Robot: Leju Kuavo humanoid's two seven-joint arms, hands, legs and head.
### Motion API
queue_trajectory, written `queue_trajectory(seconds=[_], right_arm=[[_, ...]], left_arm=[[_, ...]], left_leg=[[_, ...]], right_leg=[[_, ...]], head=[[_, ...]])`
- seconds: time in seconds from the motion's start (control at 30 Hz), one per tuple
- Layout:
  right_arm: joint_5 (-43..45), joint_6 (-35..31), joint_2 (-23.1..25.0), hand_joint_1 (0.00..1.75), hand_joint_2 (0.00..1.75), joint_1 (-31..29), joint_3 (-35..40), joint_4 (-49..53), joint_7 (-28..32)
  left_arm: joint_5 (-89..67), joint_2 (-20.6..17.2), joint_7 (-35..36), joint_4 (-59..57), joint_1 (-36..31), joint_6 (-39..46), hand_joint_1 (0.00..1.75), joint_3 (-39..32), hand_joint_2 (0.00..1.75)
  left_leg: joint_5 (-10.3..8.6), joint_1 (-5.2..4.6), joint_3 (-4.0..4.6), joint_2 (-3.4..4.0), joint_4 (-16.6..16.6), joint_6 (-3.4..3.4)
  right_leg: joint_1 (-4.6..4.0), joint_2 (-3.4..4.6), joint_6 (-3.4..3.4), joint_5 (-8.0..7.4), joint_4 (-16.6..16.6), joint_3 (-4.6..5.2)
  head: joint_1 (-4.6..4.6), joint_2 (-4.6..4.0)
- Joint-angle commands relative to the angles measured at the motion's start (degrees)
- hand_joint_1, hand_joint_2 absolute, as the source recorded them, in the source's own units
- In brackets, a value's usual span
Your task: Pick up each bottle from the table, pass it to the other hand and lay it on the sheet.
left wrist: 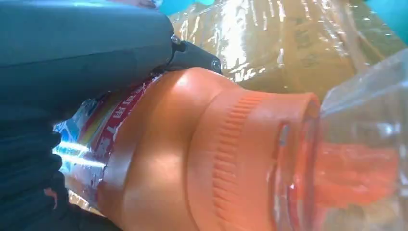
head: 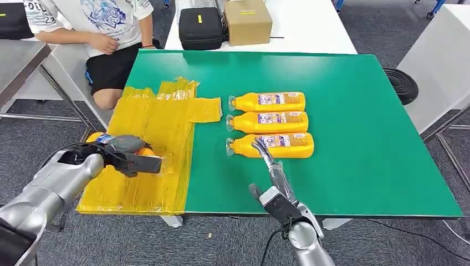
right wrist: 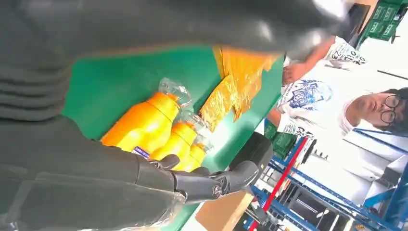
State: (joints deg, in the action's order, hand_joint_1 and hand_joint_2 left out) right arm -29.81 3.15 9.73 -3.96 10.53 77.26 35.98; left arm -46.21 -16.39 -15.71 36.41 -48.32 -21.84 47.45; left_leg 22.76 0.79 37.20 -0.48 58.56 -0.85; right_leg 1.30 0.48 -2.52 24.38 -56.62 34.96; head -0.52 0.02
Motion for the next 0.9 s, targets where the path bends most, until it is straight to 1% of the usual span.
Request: queue_trajectory(seconds=[0.03,0.1,0.17,0.23,0.3,0.33,0.5,0.53,0.6,0.63,0.7,0.77,0.9], right_arm=[[-0.21,-0.12,-0.13,0.00,1.75,-1.36,-0.91,-2.58,0.08],[-0.24,-0.21,0.09,0.00,1.75,-1.50,-0.79,-3.38,0.08],[-0.30,-0.31,0.28,0.00,1.75,-1.37,-0.76,-3.61,0.08],[-0.45,-0.41,0.37,0.00,1.75,-1.14,-0.62,-3.90,0.10],[-0.56,-0.51,0.50,0.00,1.75,-1.05,-0.61,-4.15,0.28],[-0.58,-0.50,0.53,0.00,1.75,-1.17,-0.56,-4.28,0.33],[-0.56,-0.50,0.56,0.00,1.75,-1.34,-0.60,-4.28,0.27],[-0.56,-0.50,0.56,0.00,1.75,-1.34,-0.60,-4.28,0.27],[-0.56,-0.50,0.54,0.00,1.75,-1.49,-0.62,-4.46,0.27],[-0.56,-0.49,0.48,0.00,1.75,-1.60,-0.63,-4.59,0.27],[-0.55,-0.47,0.43,0.00,1.75,-2.25,-0.70,-5.10,0.27],[-0.48,-0.52,0.56,0.00,1.75,-2.88,-0.90,-5.71,0.27],[-0.49,-0.51,0.52,0.00,1.75,-3.49,-0.97,-6.02,0.26]], left_arm=[[1.43,1.39,0.20,-2.17,-4.71,-2.52,1.75,9.71,1.75],[0.77,3.18,0.48,-5.14,-4.07,-0.72,1.75,11.51,1.75],[0.80,4.74,-0.10,-8.15,-3.84,0.49,1.75,12.64,1.75],[0.86,4.67,-0.62,-8.77,-3.46,0.47,1.75,13.39,1.75],[0.73,4.29,-0.83,-8.74,-3.37,0.17,1.75,14.57,1.75],[0.90,4.26,-0.97,-8.73,-3.32,-0.16,1.75,14.80,1.75],[0.91,4.28,-0.96,-8.71,-3.27,-0.14,1.75,14.83,1.75],[0.91,4.28,-0.96,-8.71,-3.27,-0.14,1.75,14.83,1.75],[0.89,4.43,-1.02,-8.68,-3.23,-0.41,1.75,15.16,1.75],[1.13,4.62,-0.93,-8.76,-2.84,-0.22,1.75,15.01,1.75],[1.41,5.86,-0.34,-9.75,-2.29,0.51,1.75,14.94,1.75],[1.77,6.89,0.11,-10.79,-2.21,1.03,1.75,14.75,1.75],[1.97,7.36,-0.20,-11.95,-2.54,1.28,1.75,15.06,1.75]], left_leg=[[0.07,0.05,-0.13,-0.09,0.04,-0.01],[0.02,0.02,-0.07,-0.04,-0.01,0.00],[0.04,0.02,-0.18,-0.08,-0.04,-0.01],[0.05,0.02,-0.25,-0.10,-0.05,-0.01],[0.03,0.00,-0.13,-0.05,-0.04,-0.01],[0.08,0.01,-0.26,-0.02,-0.05,-0.01],[0.03,0.00,-0.15,-0.02,-0.04,0.00],[0.06,0.03,-0.26,-0.03,-0.05,0.00],[0.02,0.00,-0.13,0.01,-0.04,-0.01],[0.06,0.02,-0.25,0.02,-0.05,-0.01],[0.02,-0.01,-0.15,0.00,-0.05,-0.01],[0.04,-0.01,-0.26,-0.01,-0.08,-0.02],[0.02,-0.01,-0.19,-0.04,-0.05,-0.01]], right_leg=[[-0.08,-0.17,0.11,0.09,0.01,-0.21],[-0.03,-0.08,0.07,0.03,0.03,-0.12],[-0.04,-0.13,0.10,0.06,0.07,-0.24],[-0.06,-0.17,0.11,0.08,0.09,-0.32],[-0.03,-0.09,0.07,0.04,0.06,-0.18],[-0.05,-0.09,0.11,0.08,0.09,-0.32],[-0.02,-0.07,0.08,0.03,0.05,-0.17],[-0.07,-0.11,0.13,0.07,0.08,-0.32],[-0.02,-0.04,0.07,0.01,0.05,-0.17],[-0.06,-0.05,0.11,0.04,0.08,-0.31],[-0.01,-0.04,0.06,0.01,0.06,-0.19],[-0.02,-0.07,0.09,0.04,0.09,-0.32],[-0.01,-0.06,0.06,0.02,0.06,-0.28]], head=[[-0.02,0.00],[0.00,0.00],[-0.02,0.00],[-0.02,0.00],[0.00,0.00],[0.00,0.00],[-0.02,0.00],[0.00,0.00],[-0.02,0.00],[0.00,0.00],[-0.02,0.00],[-0.02,0.00],[-0.02,0.00]])
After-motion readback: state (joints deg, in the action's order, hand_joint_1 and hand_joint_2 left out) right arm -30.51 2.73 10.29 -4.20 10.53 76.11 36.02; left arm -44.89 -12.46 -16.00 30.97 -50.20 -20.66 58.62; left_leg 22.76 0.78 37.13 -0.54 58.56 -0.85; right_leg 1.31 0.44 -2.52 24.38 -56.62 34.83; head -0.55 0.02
